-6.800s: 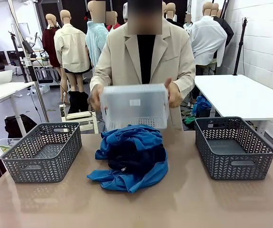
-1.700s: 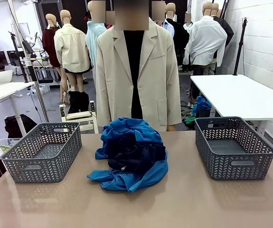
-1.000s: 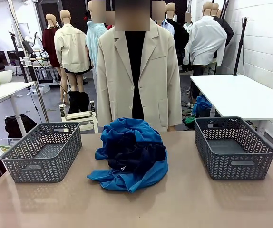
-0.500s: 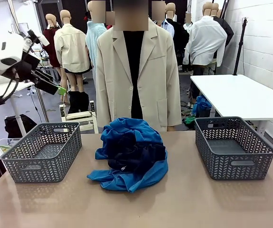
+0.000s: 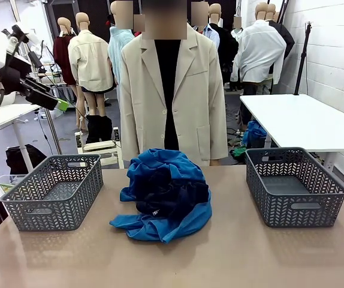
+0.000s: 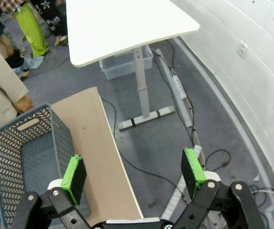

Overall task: Sort the tops and bottoms.
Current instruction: Lift clothes from the center of the table with your left hand.

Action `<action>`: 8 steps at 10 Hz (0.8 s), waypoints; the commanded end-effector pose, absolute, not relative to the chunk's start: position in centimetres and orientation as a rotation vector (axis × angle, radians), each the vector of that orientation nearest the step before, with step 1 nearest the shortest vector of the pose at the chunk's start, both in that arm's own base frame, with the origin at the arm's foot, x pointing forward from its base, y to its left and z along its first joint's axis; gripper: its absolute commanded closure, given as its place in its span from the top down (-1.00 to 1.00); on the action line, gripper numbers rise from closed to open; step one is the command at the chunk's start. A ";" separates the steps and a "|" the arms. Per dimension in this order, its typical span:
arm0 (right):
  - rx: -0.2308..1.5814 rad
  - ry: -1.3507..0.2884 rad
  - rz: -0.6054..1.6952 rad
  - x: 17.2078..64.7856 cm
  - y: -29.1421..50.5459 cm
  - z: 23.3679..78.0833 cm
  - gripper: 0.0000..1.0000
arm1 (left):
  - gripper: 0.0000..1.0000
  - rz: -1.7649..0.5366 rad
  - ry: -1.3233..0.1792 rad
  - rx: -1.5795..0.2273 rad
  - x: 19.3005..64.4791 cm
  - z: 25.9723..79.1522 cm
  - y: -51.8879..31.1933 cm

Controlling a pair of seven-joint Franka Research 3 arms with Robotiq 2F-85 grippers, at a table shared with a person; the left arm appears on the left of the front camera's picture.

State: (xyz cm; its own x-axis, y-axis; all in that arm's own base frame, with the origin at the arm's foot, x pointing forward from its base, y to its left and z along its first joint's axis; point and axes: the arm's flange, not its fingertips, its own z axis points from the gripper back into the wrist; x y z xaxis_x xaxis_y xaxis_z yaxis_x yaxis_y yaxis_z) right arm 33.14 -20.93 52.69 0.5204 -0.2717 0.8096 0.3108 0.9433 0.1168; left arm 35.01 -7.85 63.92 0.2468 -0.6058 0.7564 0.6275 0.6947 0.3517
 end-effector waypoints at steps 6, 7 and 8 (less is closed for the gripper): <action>-0.036 -0.953 -0.358 33.0 -20.8 52.6 1.00 | 1.00 -1.214 -0.630 -0.028 49.5 57.9 -23.2; -0.036 -0.953 -0.358 33.0 -20.8 52.6 1.00 | 1.00 -1.255 -0.602 -0.034 50.3 56.6 -24.3; -0.036 -0.953 -0.358 33.0 -20.8 52.6 1.00 | 1.00 -1.254 -0.595 -0.044 51.2 55.6 -24.9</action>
State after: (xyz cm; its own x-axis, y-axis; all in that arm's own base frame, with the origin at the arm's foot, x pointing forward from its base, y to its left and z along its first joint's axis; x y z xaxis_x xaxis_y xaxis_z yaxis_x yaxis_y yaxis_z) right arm 33.16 -20.89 52.70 0.5213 -0.2703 0.8094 0.3105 0.9436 0.1151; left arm 50.36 -25.18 53.91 0.2121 -0.8675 0.4499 0.8914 0.3605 0.2748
